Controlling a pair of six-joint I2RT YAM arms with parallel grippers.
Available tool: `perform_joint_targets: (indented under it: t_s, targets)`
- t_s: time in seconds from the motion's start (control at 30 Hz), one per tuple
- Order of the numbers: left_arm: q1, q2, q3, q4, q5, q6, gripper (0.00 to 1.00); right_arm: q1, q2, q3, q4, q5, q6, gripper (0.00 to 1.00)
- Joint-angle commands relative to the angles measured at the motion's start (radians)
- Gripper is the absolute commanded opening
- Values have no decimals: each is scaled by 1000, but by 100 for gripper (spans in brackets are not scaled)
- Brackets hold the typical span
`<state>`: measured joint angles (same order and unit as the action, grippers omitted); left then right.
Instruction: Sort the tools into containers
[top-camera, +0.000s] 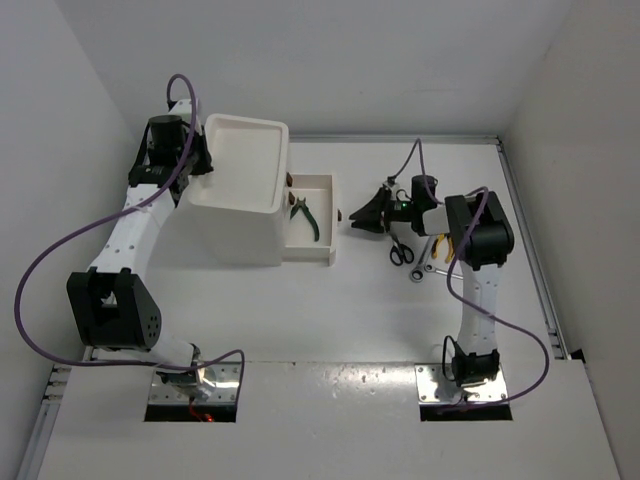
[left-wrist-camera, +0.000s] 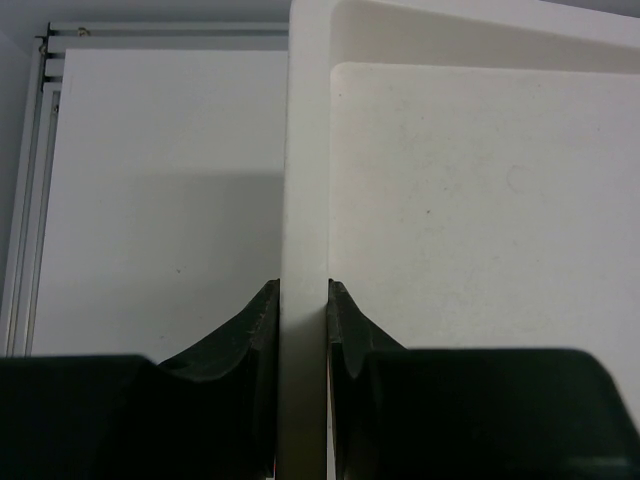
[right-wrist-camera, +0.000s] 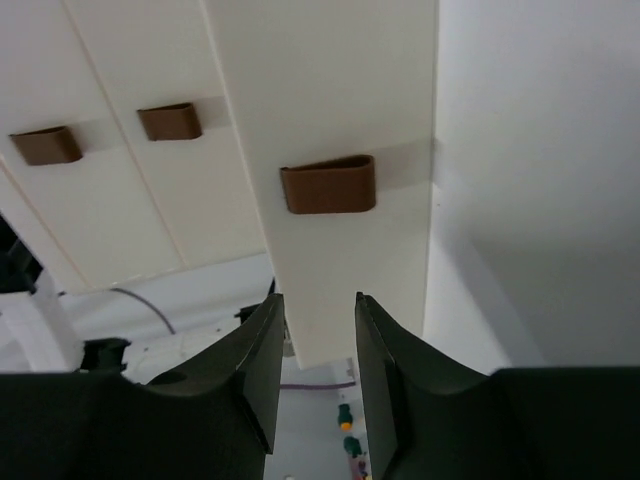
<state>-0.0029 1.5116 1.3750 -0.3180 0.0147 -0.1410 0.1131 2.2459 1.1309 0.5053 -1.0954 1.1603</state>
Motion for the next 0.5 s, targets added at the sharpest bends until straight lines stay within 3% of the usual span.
perform_joint_targets:
  t_s: [0.0, 0.13, 0.47]
  targets:
    - [14, 59, -59, -102, 30, -45, 0, -1, 38, 7, 418, -112, 299, 35]
    - [14, 59, -68, -102, 30, -45, 0, 28, 148, 21, 770, -112, 553, 35]
    - [14, 59, -97, -93, 68, -54, 0, 114, 279, 156, 846, -103, 670, 35]
